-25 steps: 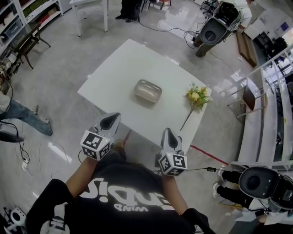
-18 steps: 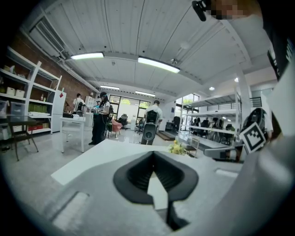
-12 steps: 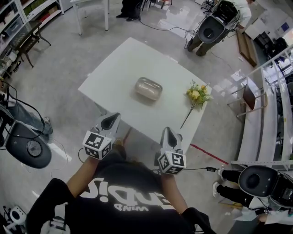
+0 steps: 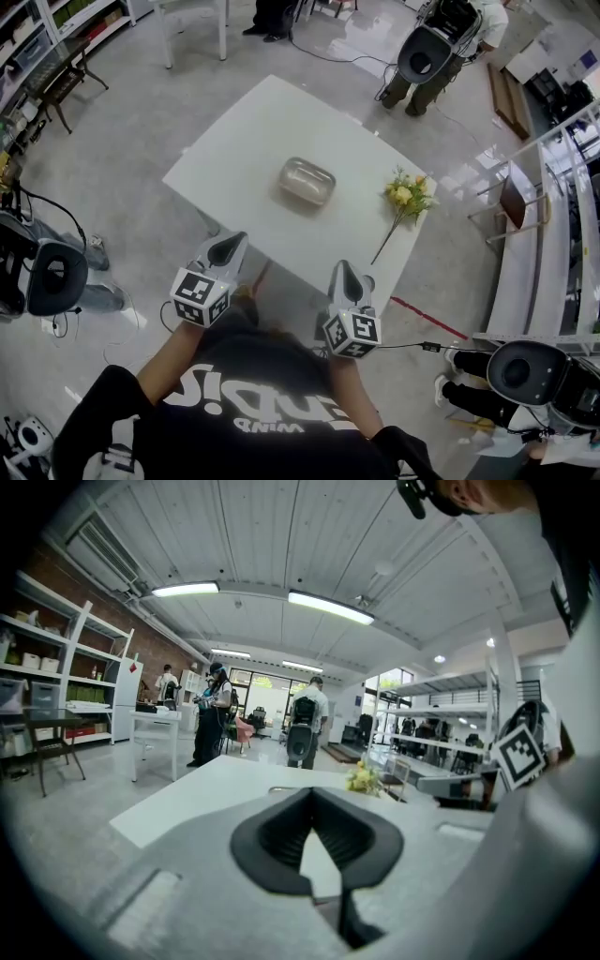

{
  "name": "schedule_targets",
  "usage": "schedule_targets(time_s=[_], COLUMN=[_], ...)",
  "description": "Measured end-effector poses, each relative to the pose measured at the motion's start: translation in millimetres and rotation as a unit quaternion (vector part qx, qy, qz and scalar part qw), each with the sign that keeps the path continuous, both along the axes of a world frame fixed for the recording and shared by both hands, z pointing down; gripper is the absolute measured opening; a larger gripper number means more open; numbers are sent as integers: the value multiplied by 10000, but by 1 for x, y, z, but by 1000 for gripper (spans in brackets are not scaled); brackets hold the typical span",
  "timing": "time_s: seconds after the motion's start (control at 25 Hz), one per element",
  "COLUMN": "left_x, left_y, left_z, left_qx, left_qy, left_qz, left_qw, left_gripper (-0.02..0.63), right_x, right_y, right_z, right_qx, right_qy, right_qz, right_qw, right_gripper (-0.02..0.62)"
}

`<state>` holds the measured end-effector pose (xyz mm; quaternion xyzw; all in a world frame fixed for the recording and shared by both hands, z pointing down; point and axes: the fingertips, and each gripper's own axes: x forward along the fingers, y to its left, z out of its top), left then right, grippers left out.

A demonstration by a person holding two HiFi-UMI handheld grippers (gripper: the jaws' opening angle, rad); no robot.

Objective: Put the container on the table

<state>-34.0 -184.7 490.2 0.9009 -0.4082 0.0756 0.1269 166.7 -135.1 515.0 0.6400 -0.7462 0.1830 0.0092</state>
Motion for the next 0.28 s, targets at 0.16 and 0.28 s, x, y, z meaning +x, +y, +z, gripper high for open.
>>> schedule_targets(time_s=[0.16,0.28], left_x=[-1,-1], left_y=[-2,-3], left_z=[1,1], left_qx=[-72,-89], left_qy=[53,66], left_qz=[-16,-17], left_qw=[10000,9999], left_gripper=[2,2], right_x=[-2,-3], right_y=[-3,-5], right_z=[1,0], right_qx=[-9,-7], right_qy=[-19,-24], right_qz=[-17,-18], right_qw=[10000,10000], right_gripper=[0,0])
